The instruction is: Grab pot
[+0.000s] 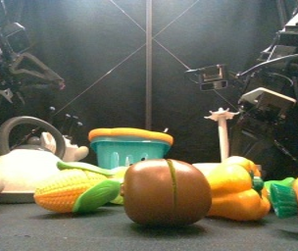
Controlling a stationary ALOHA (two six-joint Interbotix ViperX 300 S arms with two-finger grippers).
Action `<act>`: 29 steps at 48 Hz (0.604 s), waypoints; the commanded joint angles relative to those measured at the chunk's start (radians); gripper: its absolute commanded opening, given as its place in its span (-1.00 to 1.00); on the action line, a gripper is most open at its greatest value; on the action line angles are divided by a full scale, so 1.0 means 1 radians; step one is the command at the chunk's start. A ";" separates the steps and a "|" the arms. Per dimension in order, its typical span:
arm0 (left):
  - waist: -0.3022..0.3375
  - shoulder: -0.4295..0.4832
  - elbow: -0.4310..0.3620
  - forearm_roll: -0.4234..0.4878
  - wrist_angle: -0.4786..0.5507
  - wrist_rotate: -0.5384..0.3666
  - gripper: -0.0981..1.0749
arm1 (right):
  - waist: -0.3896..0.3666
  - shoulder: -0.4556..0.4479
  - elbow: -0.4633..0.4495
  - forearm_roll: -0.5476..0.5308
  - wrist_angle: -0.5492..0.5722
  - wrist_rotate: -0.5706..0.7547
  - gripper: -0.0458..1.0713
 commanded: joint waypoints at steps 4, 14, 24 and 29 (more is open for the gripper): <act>0.002 0.002 -0.011 -0.002 -0.008 0.000 0.17 | -0.005 -0.012 -0.028 0.000 -0.002 0.000 0.02; 0.002 0.002 -0.011 -0.003 -0.009 0.000 0.17 | -0.005 -0.018 -0.032 0.000 -0.008 0.000 0.01; 0.002 0.002 -0.011 -0.002 -0.009 0.000 0.17 | -0.002 -0.015 -0.031 0.014 -0.055 0.000 0.01; 0.002 0.002 -0.011 -0.002 -0.008 0.002 0.17 | -0.003 -0.012 -0.028 0.023 -0.058 0.000 0.01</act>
